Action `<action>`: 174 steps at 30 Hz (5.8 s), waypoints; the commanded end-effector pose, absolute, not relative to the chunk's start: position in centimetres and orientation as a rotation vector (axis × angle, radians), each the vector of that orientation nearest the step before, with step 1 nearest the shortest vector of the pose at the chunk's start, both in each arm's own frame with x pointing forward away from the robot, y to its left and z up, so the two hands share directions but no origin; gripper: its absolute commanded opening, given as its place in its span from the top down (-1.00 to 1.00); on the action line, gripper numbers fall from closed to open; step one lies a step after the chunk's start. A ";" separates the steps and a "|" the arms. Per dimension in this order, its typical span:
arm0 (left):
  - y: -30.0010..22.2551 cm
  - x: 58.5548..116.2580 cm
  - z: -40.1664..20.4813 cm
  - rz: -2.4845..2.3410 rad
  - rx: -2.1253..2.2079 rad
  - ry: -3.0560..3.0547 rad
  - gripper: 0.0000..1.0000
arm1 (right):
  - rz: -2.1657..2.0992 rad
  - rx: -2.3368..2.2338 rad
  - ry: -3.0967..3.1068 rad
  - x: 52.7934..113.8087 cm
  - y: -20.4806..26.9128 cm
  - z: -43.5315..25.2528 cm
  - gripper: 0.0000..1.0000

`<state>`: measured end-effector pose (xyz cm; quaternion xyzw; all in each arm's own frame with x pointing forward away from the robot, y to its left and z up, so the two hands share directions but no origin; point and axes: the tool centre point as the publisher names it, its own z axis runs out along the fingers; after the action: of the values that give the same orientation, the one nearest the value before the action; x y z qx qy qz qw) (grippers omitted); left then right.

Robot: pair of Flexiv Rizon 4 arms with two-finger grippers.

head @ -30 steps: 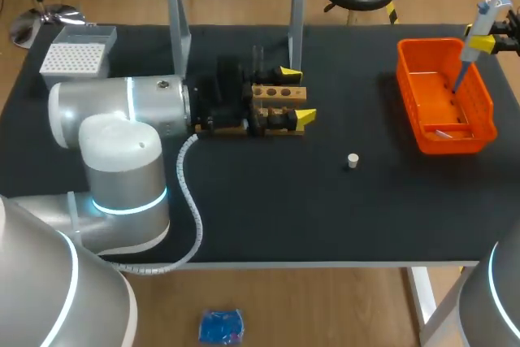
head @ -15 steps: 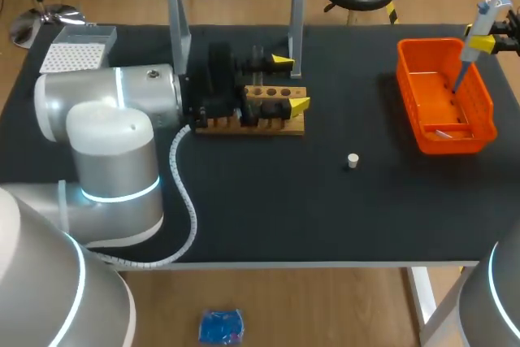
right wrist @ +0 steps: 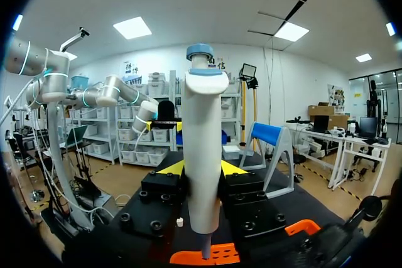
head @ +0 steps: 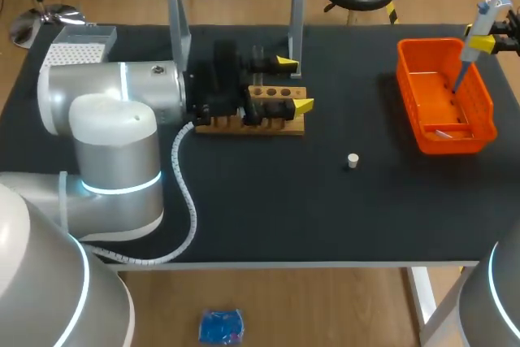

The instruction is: Invert the test tube, pick up the pipette, mount the tip to pipette, aspirate from beaker and dispense into the tube, eject the tip, return the pipette, and cap with the stopper.

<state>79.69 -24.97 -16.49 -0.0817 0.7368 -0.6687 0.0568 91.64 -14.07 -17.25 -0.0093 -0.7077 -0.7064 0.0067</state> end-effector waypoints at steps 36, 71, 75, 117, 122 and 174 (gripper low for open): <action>-25.2 79.7 -16.5 -2.025 -0.251 2.232 -1.00 | -2.059 0.118 -2.331 84.8 -0.2 -15.6 1.00; -25.2 79.7 -16.5 -2.025 -0.251 2.232 -1.00 | -2.070 0.160 -2.116 79.1 13.7 -20.0 1.00; -25.2 79.7 -16.5 -2.025 -0.251 2.232 -1.00 | -2.086 0.155 -2.096 78.9 14.6 -20.3 1.00; -25.5 79.4 -16.4 -2.095 -0.219 2.160 -1.00 | -2.141 0.206 -2.090 78.8 17.5 -19.7 1.00; -25.5 79.4 -16.4 -2.095 -0.219 2.160 -1.00 | -2.147 0.204 -2.100 79.0 17.4 -19.6 1.00; -25.5 79.4 -16.4 -2.095 -0.219 2.160 1.00 | -2.116 0.147 -2.184 81.2 12.1 -18.2 -1.00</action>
<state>79.51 -25.36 -16.38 -0.0709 0.7158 -0.6921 0.0599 81.10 14.36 -19.16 0.0467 -0.7112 -0.6995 0.0516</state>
